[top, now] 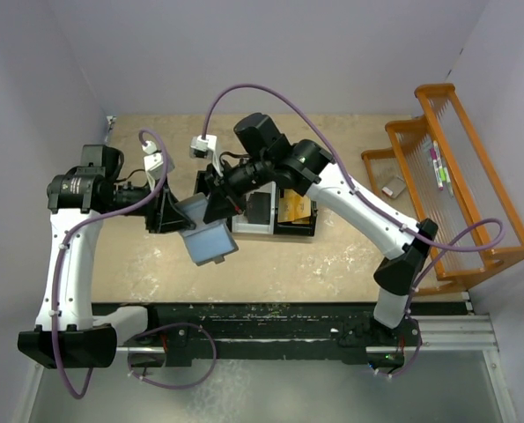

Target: Take the credit cards out of the card holder

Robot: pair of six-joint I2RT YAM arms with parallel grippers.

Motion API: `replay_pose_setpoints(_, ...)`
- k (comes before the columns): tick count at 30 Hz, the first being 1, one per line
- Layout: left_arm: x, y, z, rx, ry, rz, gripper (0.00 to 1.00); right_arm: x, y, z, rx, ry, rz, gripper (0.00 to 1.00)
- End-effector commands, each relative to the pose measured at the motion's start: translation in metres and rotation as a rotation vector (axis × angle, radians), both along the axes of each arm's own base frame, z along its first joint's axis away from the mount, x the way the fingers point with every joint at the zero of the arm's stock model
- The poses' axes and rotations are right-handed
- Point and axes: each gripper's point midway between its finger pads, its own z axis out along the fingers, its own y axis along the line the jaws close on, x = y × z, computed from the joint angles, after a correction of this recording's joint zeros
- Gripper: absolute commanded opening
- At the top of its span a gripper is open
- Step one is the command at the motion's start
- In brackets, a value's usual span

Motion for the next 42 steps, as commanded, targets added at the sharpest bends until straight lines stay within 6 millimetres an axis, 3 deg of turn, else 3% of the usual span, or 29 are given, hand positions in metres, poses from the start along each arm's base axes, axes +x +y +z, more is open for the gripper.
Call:
replay_pose_setpoints(1, 0.000, -0.006, 0.008, -0.040, -0.030, -0.030, 0.23, -0.011, 0.002, 0.024, 0.065, -0.014, 0.059, 0.11)
replay_pose_setpoints(3, 0.000, -0.008, 0.015, -0.063, -0.015, -0.019, 0.13, -0.006, 0.001, 0.028, 0.099, 0.004, 0.025, 0.38)
replay_pose_setpoints(5, 0.001, -0.010, 0.024, -0.094, 0.003, 0.002, 0.05, 0.006, 0.000, 0.034, 0.155, 0.031, -0.061, 0.53)
replay_pose_setpoints(8, 0.006, -0.015, 0.044, -0.161, -0.002, 0.035, 0.00, 0.020, -0.013, 0.047, 0.281, 0.153, -0.230, 0.62)
replay_pose_setpoints(10, 0.006, -0.019, 0.059, -0.220, 0.006, 0.050, 0.00, 0.014, -0.023, 0.067, 0.450, 0.208, -0.262, 0.63)
replay_pose_setpoints(11, 0.004, -0.021, 0.066, -0.255, 0.048, 0.066, 0.00, 0.005, -0.031, 0.088, 0.575, 0.205, -0.245, 0.63)
replay_pose_setpoints(15, -0.005, -0.026, 0.084, -0.336, 0.066, 0.060, 0.00, -0.008, -0.043, 0.094, 0.712, 0.304, -0.233, 0.56)
replay_pose_setpoints(24, -0.018, -0.028, 0.085, -0.365, 0.125, 0.025, 0.02, -0.010, -0.030, 0.101, 0.765, 0.429, -0.132, 0.41)
replay_pose_setpoints(26, -0.021, -0.028, 0.085, -0.368, 0.127, 0.019, 0.04, -0.011, -0.030, 0.102, 0.768, 0.430, -0.122, 0.28)
replay_pose_setpoints(29, -0.024, -0.028, 0.084, -0.371, 0.136, -0.003, 0.14, -0.017, -0.031, 0.103, 0.741, 0.430, -0.089, 0.00)
replay_pose_setpoints(32, -0.027, -0.028, 0.082, -0.366, 0.132, -0.041, 0.43, -0.025, -0.031, 0.102, 0.686, 0.391, -0.045, 0.00)
replay_pose_setpoints(34, -0.028, -0.027, 0.081, -0.350, 0.105, -0.051, 0.54, -0.027, -0.028, 0.093, 0.598, 0.358, -0.013, 0.00)
replay_pose_setpoints(37, -0.028, -0.026, 0.078, -0.330, 0.115, -0.052, 0.60, -0.023, -0.025, 0.073, 0.492, 0.284, -0.004, 0.00)
replay_pose_setpoints(42, -0.021, -0.025, 0.067, -0.304, 0.130, -0.045, 0.58, -0.017, -0.023, 0.062, 0.402, 0.197, 0.005, 0.00)
